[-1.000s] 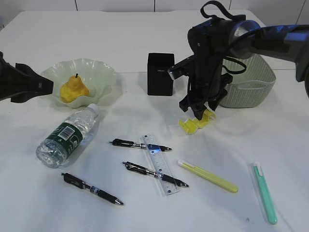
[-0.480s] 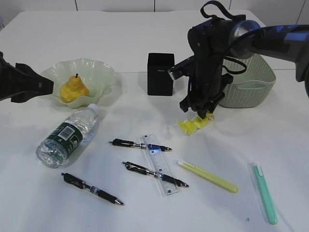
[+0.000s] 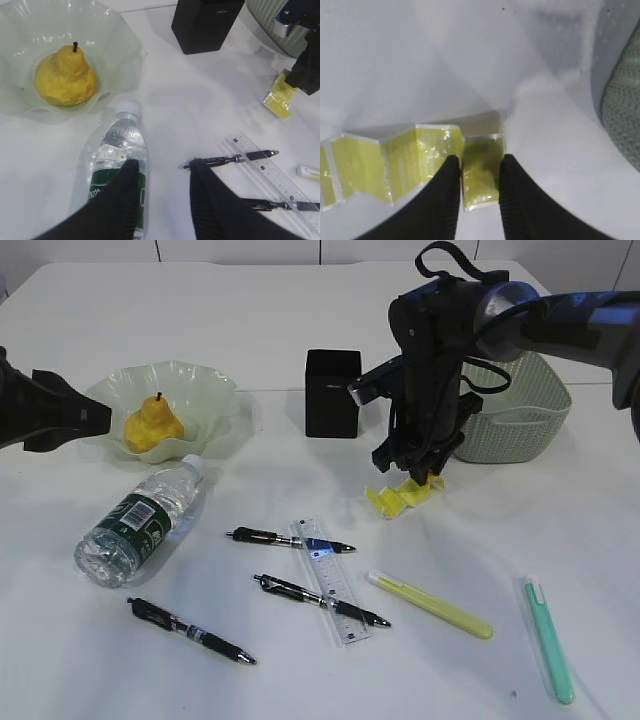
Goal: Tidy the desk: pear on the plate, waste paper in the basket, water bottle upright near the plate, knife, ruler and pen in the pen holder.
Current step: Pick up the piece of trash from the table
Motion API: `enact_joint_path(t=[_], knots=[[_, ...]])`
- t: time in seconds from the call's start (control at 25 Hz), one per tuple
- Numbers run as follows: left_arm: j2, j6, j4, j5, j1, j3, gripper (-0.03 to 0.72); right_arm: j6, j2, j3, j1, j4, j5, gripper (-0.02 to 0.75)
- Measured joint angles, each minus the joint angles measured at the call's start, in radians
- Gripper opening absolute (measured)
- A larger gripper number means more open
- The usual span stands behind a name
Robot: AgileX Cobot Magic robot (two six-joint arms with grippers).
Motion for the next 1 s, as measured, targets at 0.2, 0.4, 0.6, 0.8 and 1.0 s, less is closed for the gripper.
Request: enact_joint_path(t=[0.2, 0.4, 0.6, 0.8, 1.0], knots=[[0.0, 0.0, -0.005, 0.0, 0.0, 0.0, 0.24, 0.0, 0.0, 0.0, 0.0, 0.0, 0.0, 0.094], [0.0, 0.0, -0.005, 0.0, 0.0, 0.0, 0.24, 0.0, 0.0, 0.0, 0.0, 0.0, 0.0, 0.024], [0.0, 0.0, -0.005, 0.0, 0.0, 0.0, 0.24, 0.002, 0.0, 0.0, 0.0, -0.01, 0.0, 0.019], [0.0, 0.0, -0.007, 0.0, 0.0, 0.0, 0.24, 0.02, 0.0, 0.0, 0.0, -0.008, 0.0, 0.057], [0.0, 0.0, -0.007, 0.0, 0.0, 0.0, 0.24, 0.021, 0.0, 0.0, 0.0, -0.008, 0.0, 0.232]])
